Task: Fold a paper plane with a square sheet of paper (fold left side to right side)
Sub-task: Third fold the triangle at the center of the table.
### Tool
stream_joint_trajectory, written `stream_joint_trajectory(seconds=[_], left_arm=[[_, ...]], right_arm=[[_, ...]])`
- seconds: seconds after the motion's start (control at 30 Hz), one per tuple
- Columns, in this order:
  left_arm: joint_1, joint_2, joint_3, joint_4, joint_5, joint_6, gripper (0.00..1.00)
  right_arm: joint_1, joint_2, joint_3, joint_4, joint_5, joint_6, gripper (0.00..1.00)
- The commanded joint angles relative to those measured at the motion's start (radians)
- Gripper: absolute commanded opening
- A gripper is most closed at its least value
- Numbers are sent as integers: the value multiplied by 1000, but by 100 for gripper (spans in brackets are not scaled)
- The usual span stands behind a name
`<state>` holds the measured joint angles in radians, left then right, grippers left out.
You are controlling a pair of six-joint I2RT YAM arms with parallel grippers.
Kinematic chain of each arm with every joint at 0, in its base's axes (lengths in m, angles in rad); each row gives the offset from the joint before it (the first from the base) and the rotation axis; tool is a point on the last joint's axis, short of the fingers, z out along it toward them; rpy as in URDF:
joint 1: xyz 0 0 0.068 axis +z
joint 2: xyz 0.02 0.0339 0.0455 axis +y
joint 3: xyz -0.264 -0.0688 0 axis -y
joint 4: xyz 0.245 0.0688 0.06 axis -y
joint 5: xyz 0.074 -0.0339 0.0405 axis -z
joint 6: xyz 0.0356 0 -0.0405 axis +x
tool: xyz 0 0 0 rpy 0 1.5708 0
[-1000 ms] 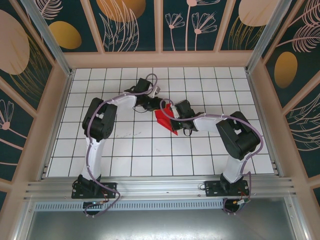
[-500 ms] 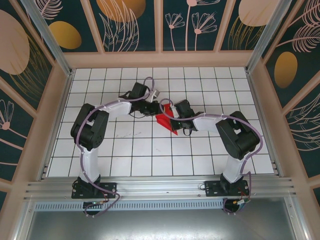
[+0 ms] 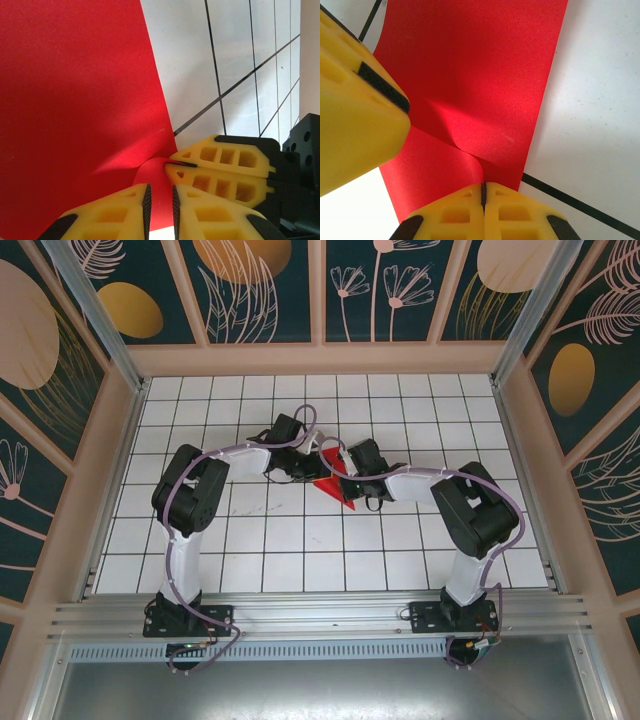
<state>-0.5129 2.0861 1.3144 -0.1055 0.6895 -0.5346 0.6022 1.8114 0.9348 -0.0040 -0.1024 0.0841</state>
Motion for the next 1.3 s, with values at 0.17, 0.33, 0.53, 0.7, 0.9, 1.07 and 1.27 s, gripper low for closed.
stream_joint_trajectory(seconds=[0.17, 0.33, 0.53, 0.7, 0.9, 1.07, 1.27], left_arm=[[-6, 28, -25, -27, -36, 31, 23], [-7, 37, -51, -25, -45, 36, 22], [-7, 38, -84, -16, -58, 38, 22], [-6, 42, -106, -19, -82, 44, 22], [-7, 63, -109, -29, -112, 51, 21], [-7, 72, -104, -32, -119, 50, 20], [-7, 68, -100, -39, -129, 55, 20]], right_arm=[[16, 55, -5, -89, -11, -21, 0], [16, 54, -6, -90, -11, -20, 0], [15, 52, -2, -88, -13, -15, 0], [2, 34, 10, -73, -46, 13, 0], [-42, -57, 43, -76, -90, 69, 27], [-70, -155, 43, -134, -142, 104, 45], [-91, -178, 25, -151, -432, 204, 34]])
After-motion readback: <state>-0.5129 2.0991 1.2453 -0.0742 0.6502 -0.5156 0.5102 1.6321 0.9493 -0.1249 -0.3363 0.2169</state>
